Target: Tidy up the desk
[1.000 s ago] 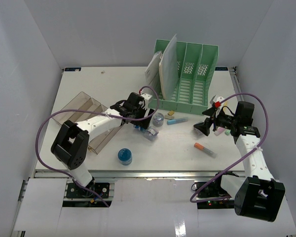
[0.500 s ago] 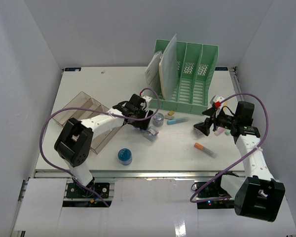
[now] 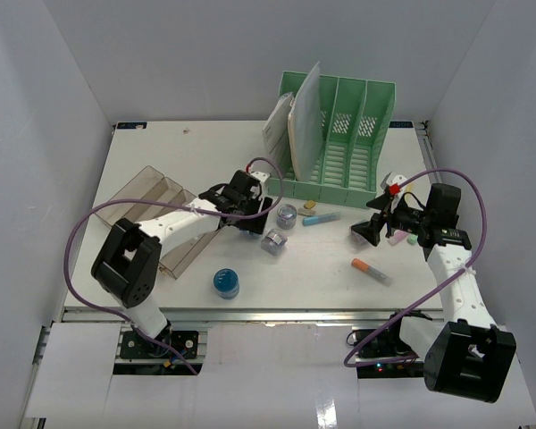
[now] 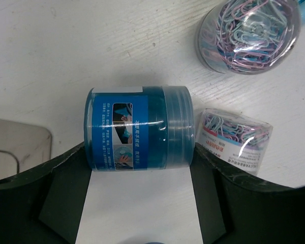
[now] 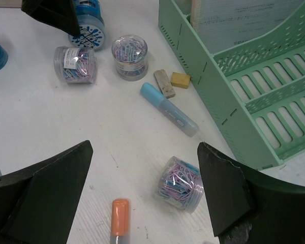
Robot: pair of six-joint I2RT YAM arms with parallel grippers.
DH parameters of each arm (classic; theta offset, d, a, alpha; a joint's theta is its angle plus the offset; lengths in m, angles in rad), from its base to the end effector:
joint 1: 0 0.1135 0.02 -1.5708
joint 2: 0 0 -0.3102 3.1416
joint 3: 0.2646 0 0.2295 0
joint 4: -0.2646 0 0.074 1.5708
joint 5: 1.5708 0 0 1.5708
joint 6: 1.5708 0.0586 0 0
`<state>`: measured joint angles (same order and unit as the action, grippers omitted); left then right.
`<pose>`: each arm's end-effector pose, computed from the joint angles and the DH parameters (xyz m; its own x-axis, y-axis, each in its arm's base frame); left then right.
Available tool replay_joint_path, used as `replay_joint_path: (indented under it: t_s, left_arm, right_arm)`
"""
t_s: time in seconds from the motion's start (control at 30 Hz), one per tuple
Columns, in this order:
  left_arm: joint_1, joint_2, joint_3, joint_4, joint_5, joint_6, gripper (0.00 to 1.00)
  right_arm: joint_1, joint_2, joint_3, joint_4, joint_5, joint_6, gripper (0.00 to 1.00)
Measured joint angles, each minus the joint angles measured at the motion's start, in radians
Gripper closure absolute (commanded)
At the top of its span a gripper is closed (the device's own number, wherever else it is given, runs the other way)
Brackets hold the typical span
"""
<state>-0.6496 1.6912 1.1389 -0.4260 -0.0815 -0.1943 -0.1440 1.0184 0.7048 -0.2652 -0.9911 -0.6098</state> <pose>0.2826 -0.2087 0.2465 -0.7576 0.3338 -0.5610 0.4285 0.9026 -0.0416 0.1805 0.0234 0.3083 -0.0919 -0.3037 -0.9483 -0.8138 0.5718 -0.1043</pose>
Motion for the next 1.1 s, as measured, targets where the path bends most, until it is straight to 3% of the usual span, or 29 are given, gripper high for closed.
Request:
replay_joint_path:
  t_s: [0.17,0.23,0.47,0.63,0.73,0.83,1.1]
  left_arm:
    - [0.016,-0.136,-0.036,-0.009,-0.012,-0.027,0.99]
    - [0.047,-0.208,-0.038,-0.009,-0.001,-0.046,1.00]
    - [0.312,-0.352,-0.038,0.018,0.061,-0.107,1.00]
    - [0.612,-0.312,-0.023,0.016,0.130,-0.176,1.00]
    - [0.764,-0.248,0.017,0.009,0.095,-0.239,1.00]
    - [0.827,-0.189,0.064,-0.001,0.056,-0.306,0.99]
    - [0.846,-0.056,0.222,-0.005,-0.001,-0.365,0.95]
  right_arm:
    - [0.000,-0.017,0.000,0.000,-0.007,0.000,0.10]
    - [0.000,-0.025,0.000,0.000,-0.011,0.001,0.10]
    - [0.000,-0.047,0.000,0.000,-0.036,0.003,0.10]
    - [0.000,-0.058,0.000,0.000,-0.061,0.011,0.10]
    - [0.000,-0.058,0.000,0.000,-0.071,0.019,0.10]
    - [0.000,-0.059,0.000,0.000,-0.080,0.025,0.10]
    - [0.000,-0.061,0.000,0.000,-0.085,0.027,0.10]
